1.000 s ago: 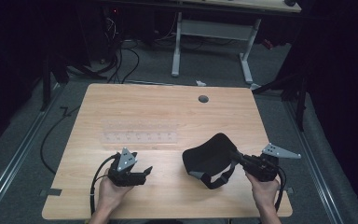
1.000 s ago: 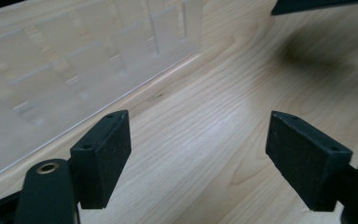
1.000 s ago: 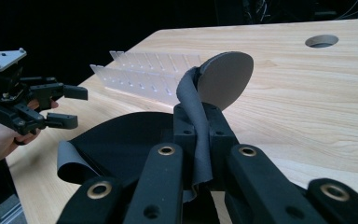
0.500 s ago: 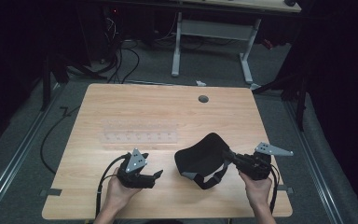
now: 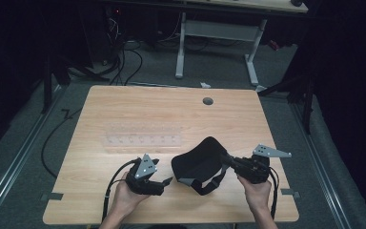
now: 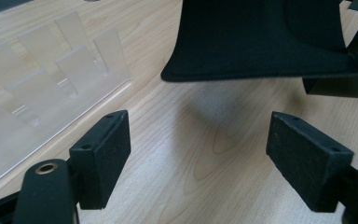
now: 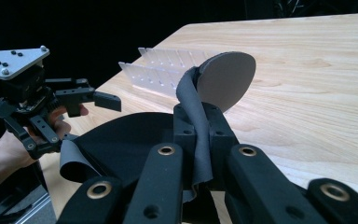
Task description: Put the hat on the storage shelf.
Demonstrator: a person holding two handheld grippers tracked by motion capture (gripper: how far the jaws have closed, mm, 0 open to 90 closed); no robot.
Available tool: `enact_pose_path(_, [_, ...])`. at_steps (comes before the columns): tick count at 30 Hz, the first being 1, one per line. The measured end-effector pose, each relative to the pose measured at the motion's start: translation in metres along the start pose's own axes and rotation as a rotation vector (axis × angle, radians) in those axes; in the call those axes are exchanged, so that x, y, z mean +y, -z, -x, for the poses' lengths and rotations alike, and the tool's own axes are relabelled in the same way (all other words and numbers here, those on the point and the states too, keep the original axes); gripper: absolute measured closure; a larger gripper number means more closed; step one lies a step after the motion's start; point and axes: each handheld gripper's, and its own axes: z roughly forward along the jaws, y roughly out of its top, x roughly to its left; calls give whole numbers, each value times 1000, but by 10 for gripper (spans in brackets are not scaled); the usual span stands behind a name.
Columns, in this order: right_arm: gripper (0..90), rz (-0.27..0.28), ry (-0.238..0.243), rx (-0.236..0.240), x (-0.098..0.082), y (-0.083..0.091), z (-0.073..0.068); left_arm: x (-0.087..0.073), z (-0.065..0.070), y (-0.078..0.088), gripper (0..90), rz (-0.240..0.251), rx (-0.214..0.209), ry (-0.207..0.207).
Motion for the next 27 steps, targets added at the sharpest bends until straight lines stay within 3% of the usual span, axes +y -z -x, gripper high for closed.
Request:
enact_pose_path(12, [864, -28, 3, 33, 2, -12, -7, 0, 11, -6, 219, -21, -30, -29])
enact_pose_path(27, [863, -52, -8, 88, 3, -24, -15, -3, 14, -8, 255, -35, -39, -43])
